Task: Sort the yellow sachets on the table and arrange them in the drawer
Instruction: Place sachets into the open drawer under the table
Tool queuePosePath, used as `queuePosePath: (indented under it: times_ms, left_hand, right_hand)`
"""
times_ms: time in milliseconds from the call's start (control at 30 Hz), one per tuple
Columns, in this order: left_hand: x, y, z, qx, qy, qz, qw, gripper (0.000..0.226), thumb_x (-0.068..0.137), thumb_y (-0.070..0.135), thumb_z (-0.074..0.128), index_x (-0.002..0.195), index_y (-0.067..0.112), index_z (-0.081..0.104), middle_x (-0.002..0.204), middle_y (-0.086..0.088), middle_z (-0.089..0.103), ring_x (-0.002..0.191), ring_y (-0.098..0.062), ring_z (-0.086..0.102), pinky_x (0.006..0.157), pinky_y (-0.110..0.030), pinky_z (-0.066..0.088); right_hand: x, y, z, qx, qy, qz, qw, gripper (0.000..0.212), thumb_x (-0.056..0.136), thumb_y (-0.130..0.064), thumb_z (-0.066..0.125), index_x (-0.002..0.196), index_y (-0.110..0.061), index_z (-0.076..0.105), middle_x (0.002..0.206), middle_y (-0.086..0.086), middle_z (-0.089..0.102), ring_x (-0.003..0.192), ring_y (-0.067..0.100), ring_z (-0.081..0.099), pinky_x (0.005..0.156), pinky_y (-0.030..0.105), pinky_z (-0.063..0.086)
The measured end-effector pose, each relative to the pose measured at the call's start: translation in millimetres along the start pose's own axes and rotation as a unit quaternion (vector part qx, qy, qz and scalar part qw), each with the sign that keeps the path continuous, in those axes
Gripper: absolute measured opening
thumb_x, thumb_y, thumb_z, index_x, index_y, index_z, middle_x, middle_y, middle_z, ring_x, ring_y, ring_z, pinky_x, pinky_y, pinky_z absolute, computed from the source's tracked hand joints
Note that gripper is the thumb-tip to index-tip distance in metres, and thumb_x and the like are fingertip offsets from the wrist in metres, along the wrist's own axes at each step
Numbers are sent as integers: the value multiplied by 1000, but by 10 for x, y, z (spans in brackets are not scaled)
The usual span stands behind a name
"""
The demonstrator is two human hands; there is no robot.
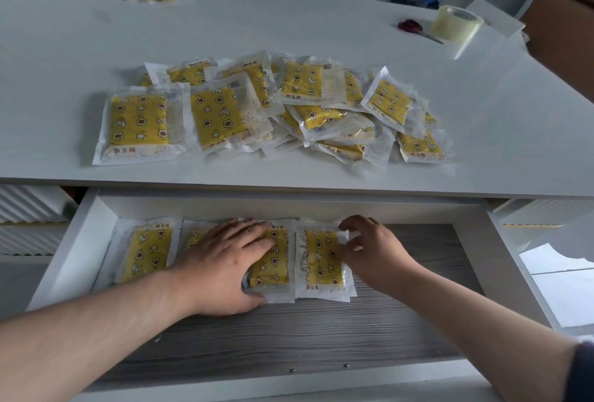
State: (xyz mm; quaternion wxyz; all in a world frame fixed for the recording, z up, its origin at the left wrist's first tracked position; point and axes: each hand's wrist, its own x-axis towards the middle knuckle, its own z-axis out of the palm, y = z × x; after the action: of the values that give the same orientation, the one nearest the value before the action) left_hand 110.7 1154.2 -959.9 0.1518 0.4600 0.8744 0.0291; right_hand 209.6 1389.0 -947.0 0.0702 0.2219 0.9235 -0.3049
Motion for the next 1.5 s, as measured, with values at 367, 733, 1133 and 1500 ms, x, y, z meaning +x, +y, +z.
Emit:
queuePosePath:
  times_ms: [367,733,1133,1500]
  left_hand:
    - [3,17,22,10,-1,-5,1000,100,76,73,50,153,30,1,161,5,-15,147,-15,-15,111,-31,-18]
    - [-7,22,24,12,-3,1,1000,100,77,72,50,153,29,1,161,3,-13,147,-17,-13,109,-30,-18]
    - [-15,-18,14,-3,41,13,999,93,77,76,39,153,28,14,162,3,4,148,-18,3,112,-30,-8]
    - [-4,-23,22,1,71,17,997,63,73,48,75,129,21,61,138,-2,56,127,-24,52,107,-37,19]
  right_hand:
    - [-90,-8,-75,-150,-57,-104,982,70,76,-48,74,137,-27,47,149,3,33,130,21,44,105,31,43]
    - [-148,-75,-61,-332,-149,-167,916,94,81,-46,65,151,-31,4,161,3,-8,148,33,10,117,45,26]
    - [-149,-41,-67,-287,-106,-172,936,87,79,-65,59,150,-34,20,160,-3,13,146,24,17,117,42,22]
    - [-38,5,1,-215,-64,-136,965,58,87,-52,62,141,-38,46,141,-5,43,131,19,35,110,30,33]
